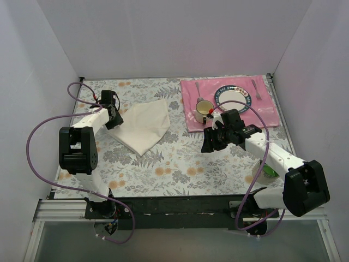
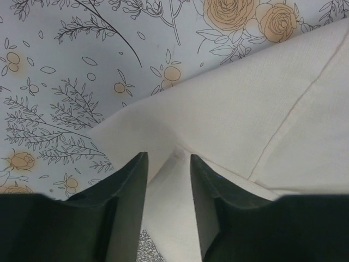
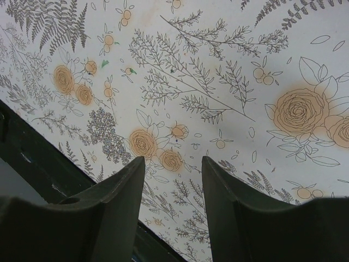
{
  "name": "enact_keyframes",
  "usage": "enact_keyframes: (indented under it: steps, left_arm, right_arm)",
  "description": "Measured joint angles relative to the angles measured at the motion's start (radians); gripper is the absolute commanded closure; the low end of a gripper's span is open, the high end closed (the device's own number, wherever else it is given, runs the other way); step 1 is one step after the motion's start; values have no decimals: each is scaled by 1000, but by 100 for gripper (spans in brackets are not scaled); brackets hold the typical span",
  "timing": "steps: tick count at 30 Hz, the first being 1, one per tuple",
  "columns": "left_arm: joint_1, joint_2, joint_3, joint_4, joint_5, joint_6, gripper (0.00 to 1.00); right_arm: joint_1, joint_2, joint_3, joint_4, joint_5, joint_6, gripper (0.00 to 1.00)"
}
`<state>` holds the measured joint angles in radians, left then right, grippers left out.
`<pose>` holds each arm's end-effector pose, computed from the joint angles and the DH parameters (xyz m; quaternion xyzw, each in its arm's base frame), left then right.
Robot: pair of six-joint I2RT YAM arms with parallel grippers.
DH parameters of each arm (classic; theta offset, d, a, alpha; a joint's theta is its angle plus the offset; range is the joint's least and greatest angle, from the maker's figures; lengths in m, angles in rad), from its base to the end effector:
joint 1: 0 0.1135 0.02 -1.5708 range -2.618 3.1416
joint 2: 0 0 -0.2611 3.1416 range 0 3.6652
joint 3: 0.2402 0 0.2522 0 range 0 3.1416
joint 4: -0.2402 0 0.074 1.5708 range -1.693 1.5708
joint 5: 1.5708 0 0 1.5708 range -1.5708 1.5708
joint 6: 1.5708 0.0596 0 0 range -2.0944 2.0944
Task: Fold the napkin, place the utensils inside, and roll it up
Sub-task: Fold the napkin
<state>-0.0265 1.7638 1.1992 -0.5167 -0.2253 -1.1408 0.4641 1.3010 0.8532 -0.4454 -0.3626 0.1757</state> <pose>0.3715 0.0035 0.1728 -0.5329 0.8039 -0.0417 0.2610 0.2396 0.1436 0.2121 -0.1926 0.9095 0.2642 0.2568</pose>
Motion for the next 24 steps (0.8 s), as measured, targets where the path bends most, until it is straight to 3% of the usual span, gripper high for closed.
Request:
enact_keyframes:
  steps: [12,16,20,24]
  left_arm:
    - [0,24,0,-5,0,10,72]
    - [0,30,1,-7,1,12,92]
    - [0,29,1,-5,-2,11,100]
    - [2,1,-3,10,-5,-2,100]
  right_arm:
    - [0,-8,0,0,-1,0,46]
    - [0,-8,0,0,-1,0,45]
    - [0,-8,0,0,-1,0,45]
    - [0,-8,0,-1,0,0,45]
